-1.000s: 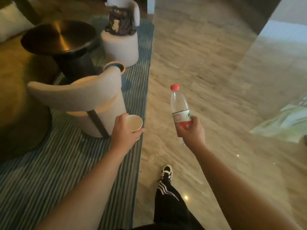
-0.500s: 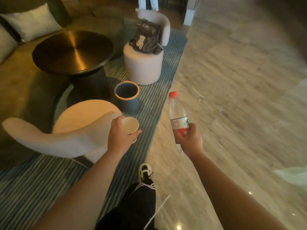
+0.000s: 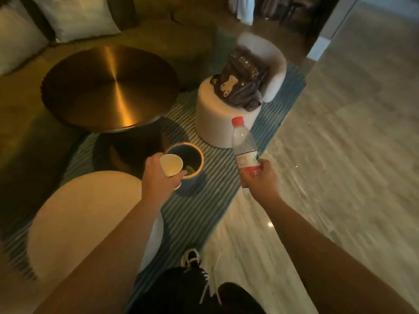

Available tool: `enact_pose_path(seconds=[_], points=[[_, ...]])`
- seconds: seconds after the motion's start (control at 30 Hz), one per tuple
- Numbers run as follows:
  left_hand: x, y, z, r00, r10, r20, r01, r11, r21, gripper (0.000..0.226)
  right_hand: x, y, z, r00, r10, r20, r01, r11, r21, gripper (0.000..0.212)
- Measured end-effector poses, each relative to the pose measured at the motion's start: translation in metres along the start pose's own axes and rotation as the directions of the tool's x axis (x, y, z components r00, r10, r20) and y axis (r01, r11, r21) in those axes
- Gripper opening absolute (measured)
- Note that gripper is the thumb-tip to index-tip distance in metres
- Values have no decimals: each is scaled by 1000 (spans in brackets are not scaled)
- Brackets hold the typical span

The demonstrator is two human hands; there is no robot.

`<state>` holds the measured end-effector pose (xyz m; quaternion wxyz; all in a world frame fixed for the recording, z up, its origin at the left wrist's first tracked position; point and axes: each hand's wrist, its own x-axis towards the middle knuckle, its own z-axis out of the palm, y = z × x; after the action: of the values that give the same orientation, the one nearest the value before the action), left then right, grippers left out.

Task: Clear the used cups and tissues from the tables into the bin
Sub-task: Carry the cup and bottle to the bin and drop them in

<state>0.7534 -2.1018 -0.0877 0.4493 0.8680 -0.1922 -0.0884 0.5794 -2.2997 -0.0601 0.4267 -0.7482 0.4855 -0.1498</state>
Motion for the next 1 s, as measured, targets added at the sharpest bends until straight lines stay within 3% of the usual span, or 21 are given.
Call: enact_pose_path(seconds=[0.17, 0.33, 0.5, 0.6, 0.83, 0.9, 1.0], points=[[62, 4, 19, 983, -139, -118, 142, 990, 17, 86, 103, -27, 25, 989, -34, 147, 45, 997, -66, 62], [107, -1, 48, 919, -304, -252, 320, 947, 23, 86, 191, -48, 65, 936, -131, 326, 179, 976, -124, 65], [141, 2, 101, 794, -476, -377, 495, 867, -53, 87, 277, -56, 106, 787, -158, 597, 256, 963, -81, 56], [153, 17, 141, 712, -551, -436, 560, 820, -121, 88, 322, -59, 113, 705, -165, 690, 296, 952, -74, 57], [197, 8, 212, 614, -656, -439, 661, 732, -169, 86, 399, -44, 158, 641, -7, 767, 27, 1000, -13, 57], [212, -16, 234, 603, -686, -407, 680, 709, -187, 84, 420, -28, 184, 628, 53, 777, -81, 997, -2, 55], [236, -75, 273, 566, -745, -353, 722, 654, -225, 85, 452, 9, 234, 597, 73, 799, -125, 992, 3, 53]])
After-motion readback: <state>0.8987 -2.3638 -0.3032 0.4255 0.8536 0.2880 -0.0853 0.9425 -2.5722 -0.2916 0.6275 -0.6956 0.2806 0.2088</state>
